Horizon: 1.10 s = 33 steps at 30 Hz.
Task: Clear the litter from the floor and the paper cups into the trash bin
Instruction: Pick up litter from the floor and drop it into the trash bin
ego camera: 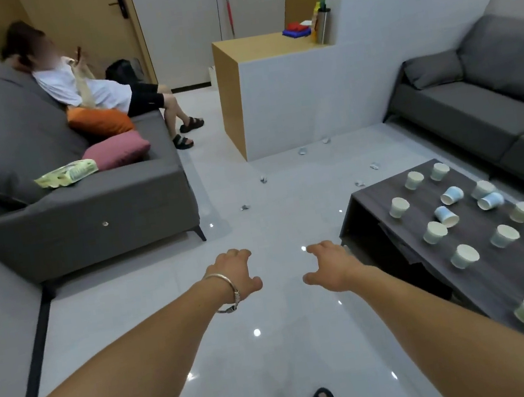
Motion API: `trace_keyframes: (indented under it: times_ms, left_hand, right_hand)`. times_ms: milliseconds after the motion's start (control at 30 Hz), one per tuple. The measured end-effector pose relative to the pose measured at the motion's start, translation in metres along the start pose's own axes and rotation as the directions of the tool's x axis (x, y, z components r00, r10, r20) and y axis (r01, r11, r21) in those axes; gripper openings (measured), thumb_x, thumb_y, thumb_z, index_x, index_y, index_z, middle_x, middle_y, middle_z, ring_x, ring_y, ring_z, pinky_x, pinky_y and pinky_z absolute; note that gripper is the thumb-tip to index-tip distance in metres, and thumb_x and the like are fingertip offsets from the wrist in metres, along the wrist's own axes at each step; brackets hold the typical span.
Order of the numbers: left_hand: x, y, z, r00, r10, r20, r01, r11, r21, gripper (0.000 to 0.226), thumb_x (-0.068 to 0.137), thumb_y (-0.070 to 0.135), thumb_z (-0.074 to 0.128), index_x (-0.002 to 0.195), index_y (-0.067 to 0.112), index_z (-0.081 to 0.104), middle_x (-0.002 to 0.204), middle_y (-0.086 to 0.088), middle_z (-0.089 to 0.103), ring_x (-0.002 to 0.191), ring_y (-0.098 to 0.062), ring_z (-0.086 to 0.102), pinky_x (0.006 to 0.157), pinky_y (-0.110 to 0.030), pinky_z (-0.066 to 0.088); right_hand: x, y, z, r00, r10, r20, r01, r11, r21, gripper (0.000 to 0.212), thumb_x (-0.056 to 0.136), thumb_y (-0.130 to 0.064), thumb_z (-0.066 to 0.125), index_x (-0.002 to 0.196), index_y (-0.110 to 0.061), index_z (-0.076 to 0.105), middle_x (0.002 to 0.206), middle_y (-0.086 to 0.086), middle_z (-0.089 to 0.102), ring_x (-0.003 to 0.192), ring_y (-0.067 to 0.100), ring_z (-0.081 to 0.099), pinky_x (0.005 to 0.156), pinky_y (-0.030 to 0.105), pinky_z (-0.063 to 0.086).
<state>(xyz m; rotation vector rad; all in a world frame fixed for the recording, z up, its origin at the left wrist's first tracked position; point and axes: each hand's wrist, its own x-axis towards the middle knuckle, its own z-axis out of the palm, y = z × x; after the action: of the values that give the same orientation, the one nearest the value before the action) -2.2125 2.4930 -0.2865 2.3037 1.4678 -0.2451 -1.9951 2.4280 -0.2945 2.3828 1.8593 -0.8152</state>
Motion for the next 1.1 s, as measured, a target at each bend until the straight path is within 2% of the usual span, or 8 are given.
trace_keyframes:
  times_ms: [100,233,400,600,867,1100]
  left_hand:
    - [0.054,0.001,-0.026,0.999,-0.049,0.022,0.050,0.999,-0.013,0.071,0.084,0.046,0.055,0.145,0.021,0.028,0.148,-0.003,0.033,0.132,-0.024,0.034,0.104,-0.041,0.038]
    - [0.131,-0.003,-0.063,0.994,-0.100,-0.038,0.099,0.995,-0.029,0.071,0.083,0.046,0.055,0.144,0.021,0.030,0.145,-0.003,0.038,0.131,-0.025,0.037,0.105,-0.040,0.038]
    - [0.227,-0.014,-0.092,0.996,-0.086,0.033,0.087,0.996,-0.023,0.073,0.082,0.047,0.056,0.145,0.022,0.029,0.148,-0.002,0.034,0.133,-0.024,0.034,0.107,-0.041,0.036]
    - [0.382,-0.039,-0.145,0.999,-0.024,0.033,0.024,1.000,-0.014,0.073,0.082,0.046,0.057,0.146,0.021,0.028,0.147,-0.004,0.035,0.131,-0.026,0.038,0.105,-0.042,0.039]
    - [0.553,-0.038,-0.207,0.993,0.057,0.108,-0.059,0.998,0.014,0.072,0.085,0.043,0.054,0.146,0.019,0.027,0.147,-0.005,0.034,0.131,-0.027,0.035,0.105,-0.041,0.038]
    - [0.695,-0.026,-0.221,0.991,-0.018,0.129,0.016,1.000,0.019,0.072,0.084,0.047,0.054,0.145,0.021,0.028,0.146,-0.003,0.036,0.131,-0.025,0.036,0.103,-0.042,0.038]
  right_hand:
    - [0.060,0.006,-0.042,0.999,-0.037,0.021,0.038,0.999,-0.011,0.078,0.088,-0.047,0.062,0.153,-0.022,0.025,0.155,0.004,0.026,0.140,0.027,0.028,0.110,0.040,0.034]
    - [0.137,0.015,-0.098,0.997,-0.077,-0.019,0.077,0.997,0.002,0.076,0.089,-0.044,0.061,0.153,-0.021,0.026,0.154,0.004,0.027,0.139,0.026,0.030,0.109,0.040,0.035]
    - [0.228,0.020,-0.135,0.996,-0.072,0.052,0.073,0.997,-0.024,0.078,0.089,-0.045,0.062,0.153,-0.020,0.025,0.154,0.005,0.026,0.139,0.027,0.030,0.108,0.038,0.036]
    - [0.353,0.019,-0.174,0.999,-0.003,0.042,0.003,1.000,0.014,0.077,0.089,-0.045,0.062,0.153,-0.020,0.025,0.155,0.004,0.025,0.138,0.026,0.031,0.109,0.039,0.036]
    - [0.488,0.033,-0.239,0.993,0.104,0.053,-0.107,0.993,0.056,0.076,0.089,-0.044,0.063,0.152,-0.021,0.027,0.155,0.004,0.026,0.137,0.025,0.034,0.107,0.037,0.036]
    - [0.650,0.061,-0.287,0.995,0.037,0.098,-0.037,0.999,-0.009,0.076,0.091,-0.043,0.061,0.153,-0.020,0.024,0.156,0.005,0.024,0.140,0.026,0.029,0.110,0.039,0.034]
